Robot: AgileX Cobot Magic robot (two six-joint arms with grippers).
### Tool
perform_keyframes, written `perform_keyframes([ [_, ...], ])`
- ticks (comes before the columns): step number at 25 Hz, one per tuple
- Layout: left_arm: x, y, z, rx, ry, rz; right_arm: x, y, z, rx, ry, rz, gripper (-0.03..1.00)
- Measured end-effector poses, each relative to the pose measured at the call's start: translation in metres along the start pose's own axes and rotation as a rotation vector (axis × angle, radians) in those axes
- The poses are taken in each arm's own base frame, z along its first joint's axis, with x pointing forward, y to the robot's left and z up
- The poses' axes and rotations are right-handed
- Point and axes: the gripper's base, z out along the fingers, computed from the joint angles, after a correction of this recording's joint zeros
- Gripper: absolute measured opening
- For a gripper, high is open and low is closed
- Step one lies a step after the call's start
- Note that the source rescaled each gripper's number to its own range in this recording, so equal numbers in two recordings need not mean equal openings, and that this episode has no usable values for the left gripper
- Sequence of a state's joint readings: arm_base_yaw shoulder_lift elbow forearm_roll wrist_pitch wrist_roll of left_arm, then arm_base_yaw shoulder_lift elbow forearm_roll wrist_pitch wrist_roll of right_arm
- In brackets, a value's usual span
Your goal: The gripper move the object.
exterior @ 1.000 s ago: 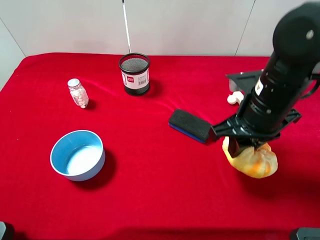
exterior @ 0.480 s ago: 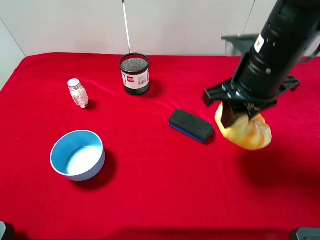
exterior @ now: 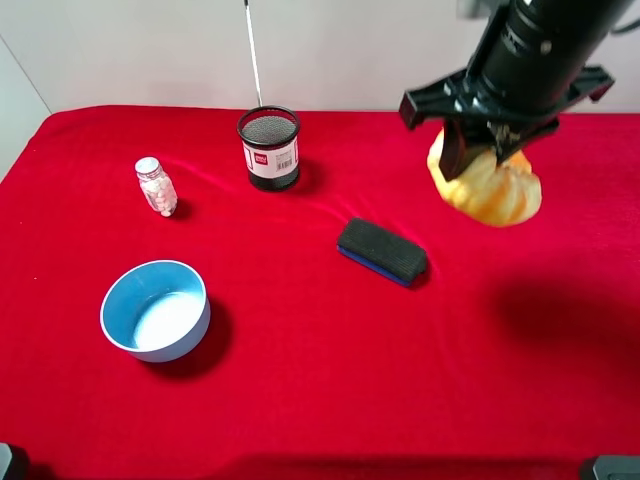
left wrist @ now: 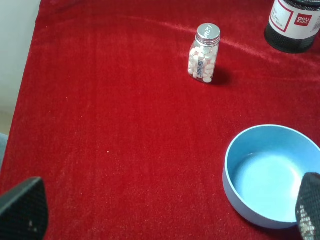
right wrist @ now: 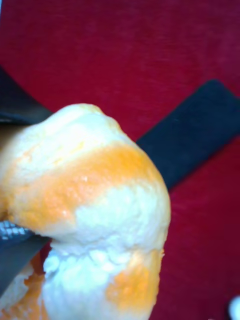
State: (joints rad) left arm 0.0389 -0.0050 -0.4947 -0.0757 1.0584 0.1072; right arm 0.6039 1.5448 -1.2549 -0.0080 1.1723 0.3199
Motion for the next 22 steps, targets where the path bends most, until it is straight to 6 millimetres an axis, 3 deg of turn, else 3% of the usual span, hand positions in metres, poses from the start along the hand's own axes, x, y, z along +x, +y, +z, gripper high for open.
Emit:
perform_keyframes([
  [11, 0.0, 0.0, 0.0, 0.0, 0.0, 0.0, -0.072, 0.02, 0.013, 0.031, -0.041, -0.029, 0.0],
  [22, 0.0, 0.0, 0.0, 0.0, 0.0, 0.0, -0.125, 0.036, 0.049, 0.04, -0.066, -0.052, 0.0],
])
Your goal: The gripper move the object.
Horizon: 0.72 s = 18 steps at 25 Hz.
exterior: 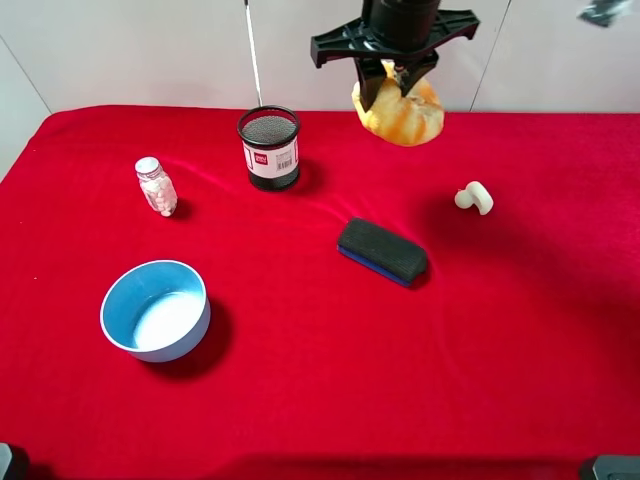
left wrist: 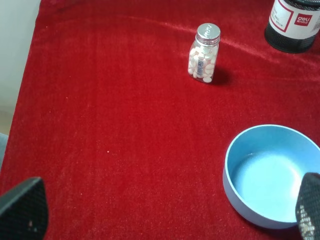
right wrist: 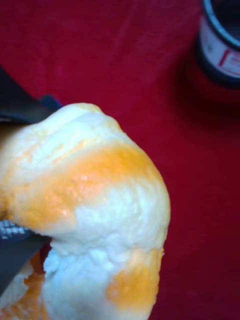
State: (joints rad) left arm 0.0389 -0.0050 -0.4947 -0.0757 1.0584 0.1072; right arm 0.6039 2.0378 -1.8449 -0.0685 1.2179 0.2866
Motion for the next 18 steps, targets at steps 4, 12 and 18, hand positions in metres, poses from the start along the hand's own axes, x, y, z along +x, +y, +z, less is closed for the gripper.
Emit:
perform_keyframes([
  [4, 0.0, 0.0, 0.0, 0.0, 0.0, 0.0, -0.015, 0.003, 0.012, 0.013, -0.018, -0.009, 0.0],
  [12, 0.0, 0.0, 0.0, 0.0, 0.0, 0.0, -0.037, 0.01, 0.039, 0.02, -0.037, -0.02, 0.0],
  [18, 0.0, 0.0, 0.0, 0.0, 0.0, 0.0, -0.044, 0.002, 0.065, 0.025, -0.037, -0.001, 0.0],
])
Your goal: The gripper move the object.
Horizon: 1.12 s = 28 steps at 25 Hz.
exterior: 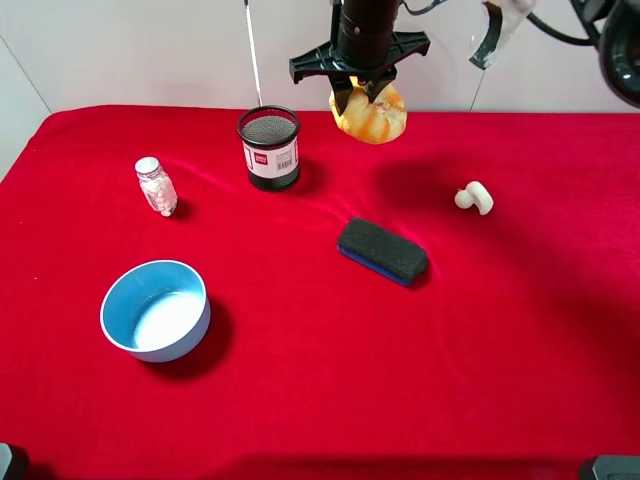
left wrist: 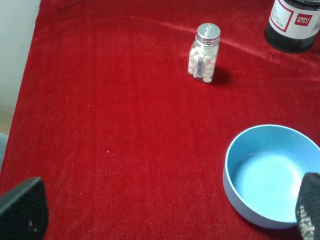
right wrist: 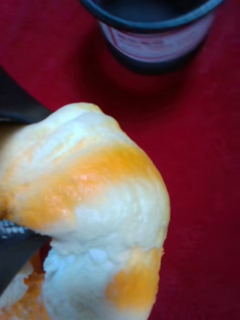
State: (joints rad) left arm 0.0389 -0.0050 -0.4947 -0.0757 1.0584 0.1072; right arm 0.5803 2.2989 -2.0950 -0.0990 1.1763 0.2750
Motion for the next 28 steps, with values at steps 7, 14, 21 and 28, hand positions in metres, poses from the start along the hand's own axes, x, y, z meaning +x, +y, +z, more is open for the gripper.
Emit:
perform_keyframes([
  [7, 0.0, 0.0, 0.0, 0.0, 0.0, 0.0, -0.008, -0.016, 0.025, -0.034, -0.026, 0.058, 0.0],
  [14, 0.0, 0.0, 0.0, 0.0, 0.0, 0.0, -0.01, -0.019, 0.051, -0.047, -0.031, 0.069, 0.0],
  [21, 0.0, 0.0, 0.0, 0.0, 0.0, 0.0, -0.005, -0.016, 0.071, -0.061, 0.009, 0.046, 0.0],
  [28, 0.0, 0.0, 0.0, 0.0, 0.0, 0.0, -0.002, -0.014, 0.083, -0.076, 0.027, 0.048, 0.0],
])
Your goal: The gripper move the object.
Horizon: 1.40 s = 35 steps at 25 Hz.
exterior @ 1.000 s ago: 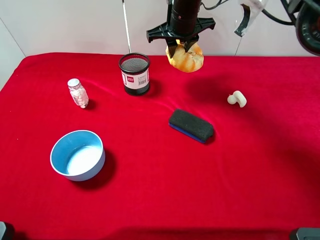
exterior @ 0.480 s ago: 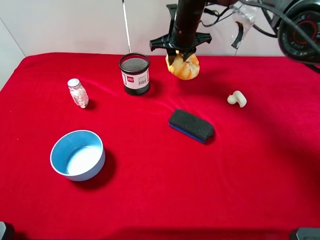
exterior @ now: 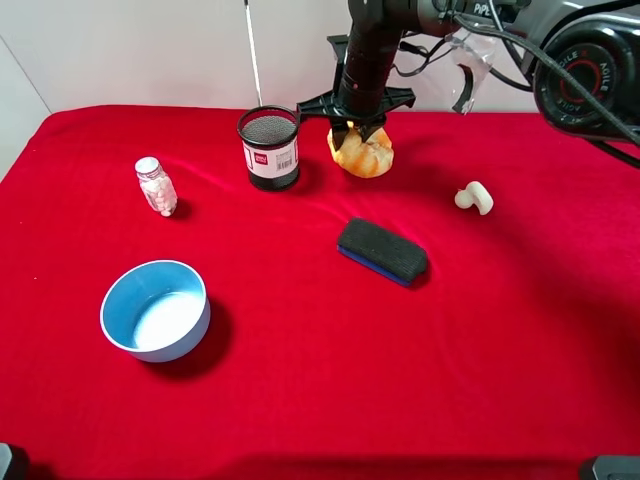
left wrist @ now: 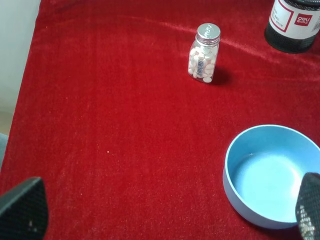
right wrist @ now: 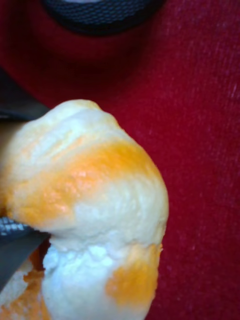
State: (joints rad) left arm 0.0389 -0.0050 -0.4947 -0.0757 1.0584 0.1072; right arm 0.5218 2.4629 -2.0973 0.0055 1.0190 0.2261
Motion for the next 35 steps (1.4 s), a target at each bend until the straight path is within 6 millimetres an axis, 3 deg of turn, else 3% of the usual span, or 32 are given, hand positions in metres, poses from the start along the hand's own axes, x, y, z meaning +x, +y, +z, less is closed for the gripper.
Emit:
perform_keyframes([
  [17, 0.0, 0.0, 0.0, 0.0, 0.0, 0.0, -0.0004, 0.0019, 0.0011, -0.021, -0.006, -0.01, 0.01],
  [19, 0.0, 0.0, 0.0, 0.0, 0.0, 0.0, -0.0004, 0.0018, 0.0011, -0.02, -0.005, -0.01, 0.13],
  [24, 0.0, 0.0, 0.0, 0.0, 0.0, 0.0, -0.0004, 0.0018, 0.0011, -0.02, -0.005, -0.01, 0.67],
  [27, 0.0, 0.0, 0.0, 0.0, 0.0, 0.0, -0.0004, 0.0018, 0.0011, -0.02, -0.005, -0.01, 0.91],
  [31, 0.0, 0.0, 0.0, 0.0, 0.0, 0.0, -0.0004, 0.0018, 0.0011, -0.02, -0.005, -0.011, 0.99],
  [35, 0.0, 0.0, 0.0, 0.0, 0.0, 0.0, -0.0005, 0.0019, 0.0002, -0.021, -0.006, -0.027, 1.0],
])
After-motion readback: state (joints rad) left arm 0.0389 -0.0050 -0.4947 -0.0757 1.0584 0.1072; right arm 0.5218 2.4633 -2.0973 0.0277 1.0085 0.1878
